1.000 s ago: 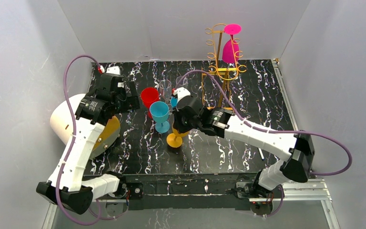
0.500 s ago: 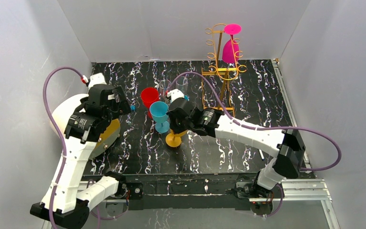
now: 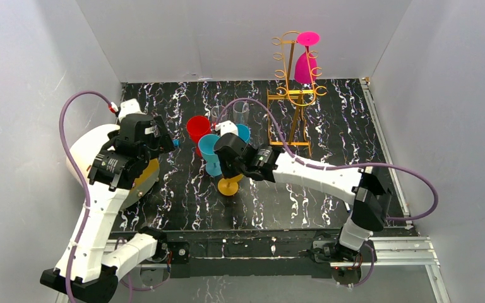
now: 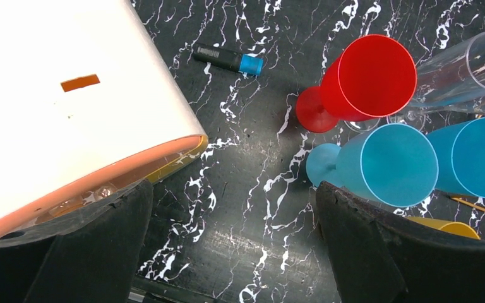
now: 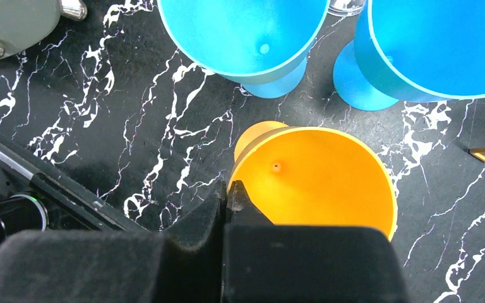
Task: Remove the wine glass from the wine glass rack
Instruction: Place the wine glass at the center of the board.
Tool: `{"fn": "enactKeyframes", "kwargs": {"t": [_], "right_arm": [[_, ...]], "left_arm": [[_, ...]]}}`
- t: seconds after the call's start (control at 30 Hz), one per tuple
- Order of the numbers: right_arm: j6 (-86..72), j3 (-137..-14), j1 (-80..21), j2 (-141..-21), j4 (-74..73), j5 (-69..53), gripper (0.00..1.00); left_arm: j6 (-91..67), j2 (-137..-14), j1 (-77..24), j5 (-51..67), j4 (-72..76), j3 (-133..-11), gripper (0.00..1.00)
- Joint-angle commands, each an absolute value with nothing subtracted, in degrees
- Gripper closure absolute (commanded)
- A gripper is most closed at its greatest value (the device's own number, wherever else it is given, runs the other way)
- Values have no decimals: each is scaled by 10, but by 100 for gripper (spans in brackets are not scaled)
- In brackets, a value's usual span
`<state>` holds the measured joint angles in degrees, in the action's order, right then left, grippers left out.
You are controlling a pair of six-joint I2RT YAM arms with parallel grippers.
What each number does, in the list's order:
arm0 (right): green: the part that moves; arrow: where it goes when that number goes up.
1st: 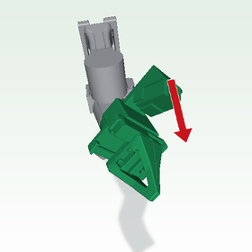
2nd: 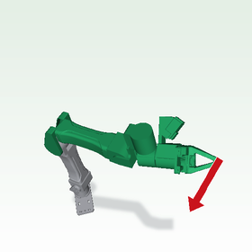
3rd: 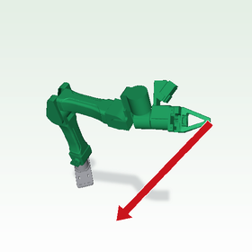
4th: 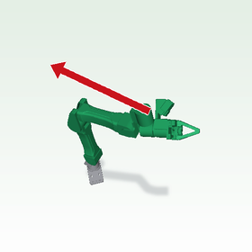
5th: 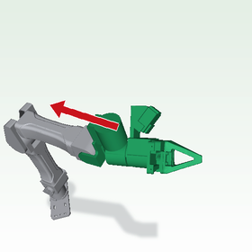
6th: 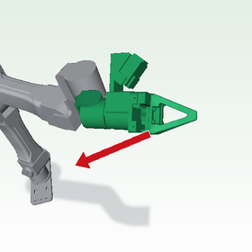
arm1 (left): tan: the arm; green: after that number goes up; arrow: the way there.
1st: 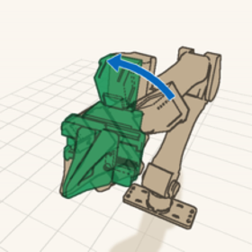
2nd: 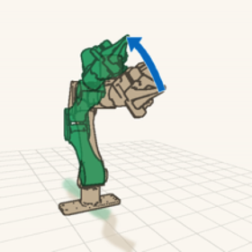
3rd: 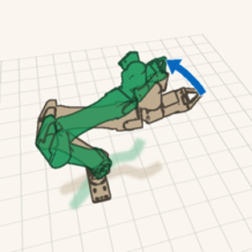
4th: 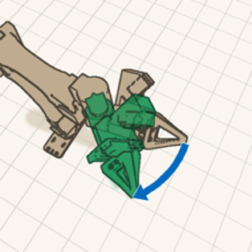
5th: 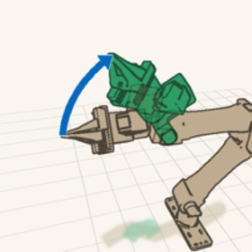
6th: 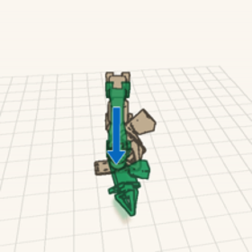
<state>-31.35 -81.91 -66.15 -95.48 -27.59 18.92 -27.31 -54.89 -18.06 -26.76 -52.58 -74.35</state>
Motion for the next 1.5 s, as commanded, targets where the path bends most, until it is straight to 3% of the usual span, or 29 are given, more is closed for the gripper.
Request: {"fn": "enactKeyframes", "kwargs": {"t": [0.0, 0.43, 1.47], "right_arm": [[-326, -859, -679, -980, -298, 232, 95], [-291, -944, -715, -1051, -352, 320, 92], [-260, -1009, -715, -1082, -365, 303, 85]], "left_arm": [[-266, -532, -177, -305, -517, -746, 2], [-249, -528, -177, -315, -514, -765, 2], [-236, -522, -177, -199, -475, -762, 2]]}}
